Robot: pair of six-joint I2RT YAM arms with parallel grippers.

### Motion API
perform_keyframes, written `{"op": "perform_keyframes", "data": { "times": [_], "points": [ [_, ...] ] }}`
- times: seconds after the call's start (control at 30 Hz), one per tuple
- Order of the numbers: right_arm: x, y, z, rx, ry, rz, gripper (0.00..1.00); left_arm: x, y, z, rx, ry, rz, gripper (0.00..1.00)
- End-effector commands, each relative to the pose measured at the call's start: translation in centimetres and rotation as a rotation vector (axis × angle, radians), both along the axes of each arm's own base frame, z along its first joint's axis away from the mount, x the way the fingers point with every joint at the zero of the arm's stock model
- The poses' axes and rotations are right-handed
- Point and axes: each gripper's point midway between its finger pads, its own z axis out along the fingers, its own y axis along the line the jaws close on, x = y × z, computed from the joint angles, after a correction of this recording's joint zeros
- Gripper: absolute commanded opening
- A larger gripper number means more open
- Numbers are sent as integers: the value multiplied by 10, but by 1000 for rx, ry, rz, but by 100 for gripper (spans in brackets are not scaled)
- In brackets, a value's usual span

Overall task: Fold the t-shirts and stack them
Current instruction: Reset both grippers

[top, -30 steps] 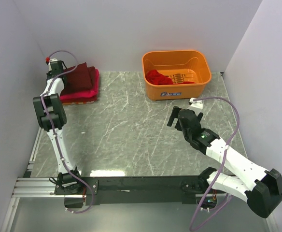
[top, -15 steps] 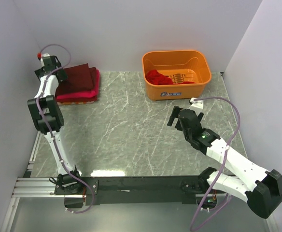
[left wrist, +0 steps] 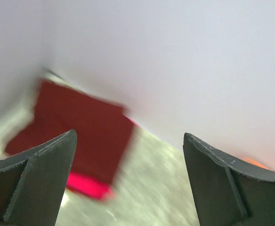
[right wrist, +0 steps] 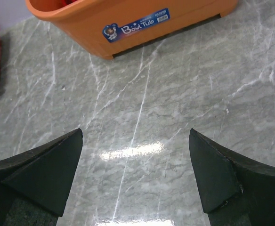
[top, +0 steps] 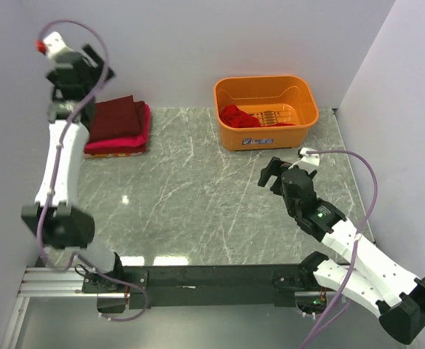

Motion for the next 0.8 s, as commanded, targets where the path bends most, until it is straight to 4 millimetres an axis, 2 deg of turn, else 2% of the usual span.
{"op": "perform_keyframes", "data": {
  "times": [0.0, 0.03, 0.07, 0.1, 0.13, 0.17, 0.2, 0.23, 0.27, 0.3, 0.33, 0.37, 0.4, 0.43, 0.53, 0.6, 0.77],
  "points": [
    [2, -4, 21, 19, -62, -17, 100, -34, -62, -35, -130, 46, -36, 99],
    [2, -5, 20, 18, -61, -17, 100, -46, -70, -80, -163, 114, -26, 99],
    [1, -5, 19, 9, -60, -11, 100, -67, -76, -68, -195, 54, -21, 99],
    [1, -6, 19, 6, -60, -10, 100, -74, -98, -72, -241, 22, -69, 99],
    [0, -7, 19, -9, -61, -5, 100, -93, -112, -95, -259, 40, -121, 99],
    [0, -7, 18, -20, -61, 2, 100, -101, -124, -104, -269, 44, -159, 100],
    [-1, -8, 18, -27, -60, 2, 100, -112, -149, -113, -288, 62, -234, 99],
    [-1, -9, 17, -31, -55, -5, 100, -123, -158, -140, -289, 124, -261, 99],
    [-2, -8, 16, -26, -49, -2, 100, -134, -164, -147, -301, 143, -278, 99],
    [-2, -6, 13, -24, -44, 9, 100, -144, -179, -159, -304, 179, -315, 99],
    [-2, -5, 11, -20, -45, 11, 100, -156, -185, -182, -310, 233, -328, 99],
    [-1, -4, 11, -14, -49, 13, 100, -164, -192, -194, -318, 262, -341, 100],
    [-1, -3, 9, -12, -47, 16, 100, -174, -208, -202, -317, 284, -396, 99],
    [0, -3, 7, -12, -43, 17, 100, -182, -212, -218, -294, 323, -429, 99],
    [2, 0, 4, -5, -35, 19, 100, -195, -216, -232, -281, 364, -432, 99],
    [2, 1, 0, -3, -28, 18, 99, -195, -213, -233, -283, 351, -415, 99],
    [3, 4, -3, 15, -23, 22, 99, -191, -209, -219, -264, 302, -404, 99]
  ]
}}
